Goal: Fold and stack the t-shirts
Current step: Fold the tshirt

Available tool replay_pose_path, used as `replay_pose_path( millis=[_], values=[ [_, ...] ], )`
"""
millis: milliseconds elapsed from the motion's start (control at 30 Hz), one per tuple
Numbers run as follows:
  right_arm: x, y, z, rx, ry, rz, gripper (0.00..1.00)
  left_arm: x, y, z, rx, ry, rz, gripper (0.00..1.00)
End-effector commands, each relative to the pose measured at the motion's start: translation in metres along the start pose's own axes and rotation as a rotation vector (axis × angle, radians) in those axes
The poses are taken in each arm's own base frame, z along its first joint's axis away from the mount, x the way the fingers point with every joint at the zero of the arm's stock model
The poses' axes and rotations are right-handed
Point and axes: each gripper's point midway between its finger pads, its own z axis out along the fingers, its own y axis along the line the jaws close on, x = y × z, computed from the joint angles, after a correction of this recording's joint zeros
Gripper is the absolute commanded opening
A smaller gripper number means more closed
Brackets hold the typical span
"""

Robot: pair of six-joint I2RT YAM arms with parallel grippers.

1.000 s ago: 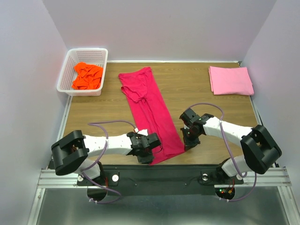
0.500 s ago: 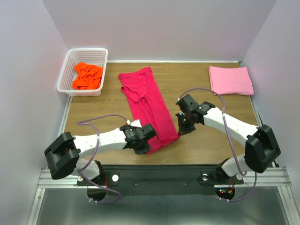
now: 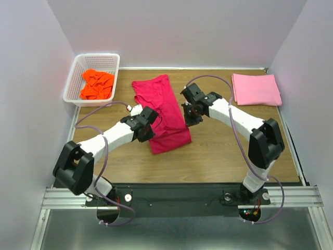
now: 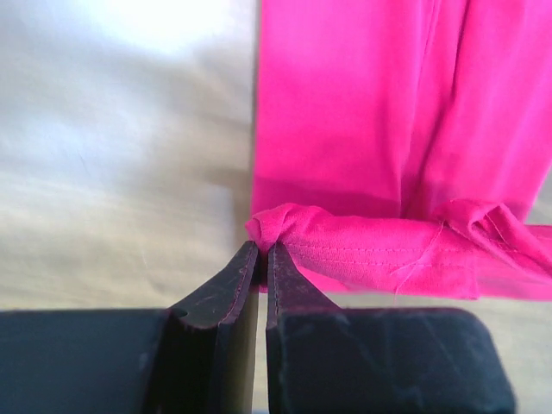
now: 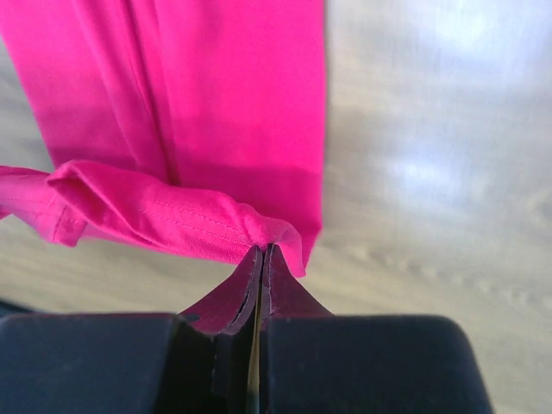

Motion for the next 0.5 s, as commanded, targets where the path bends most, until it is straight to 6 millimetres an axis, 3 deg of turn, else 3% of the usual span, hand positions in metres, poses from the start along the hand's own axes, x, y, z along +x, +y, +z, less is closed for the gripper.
replay_pose_path(
  millis=[0, 100, 300, 467],
  values=[
    [-0.048, -0.004, 0.002, 0.06, -0.111, -0.015, 0.01, -0.046, -0.006, 0.008, -0.012, -0.106, 0.096, 0.0],
    [-0.069, -0.001, 0.008, 0.061, -0.149, -0.012, 0.01, -0.069, -0.005, 0.017, -0.037, -0.13, 0.112, 0.0],
    [-0.087, 0.001, 0.03, 0.078, -0.154, -0.018, 0.01, -0.099, -0.002, 0.026, -0.037, -0.17, 0.113, 0.0],
    [-0.097, 0.003, 0.038, 0.081, -0.166, -0.01, 0.01, -0.108, -0.001, 0.039, -0.045, -0.157, 0.127, 0.0]
  ],
)
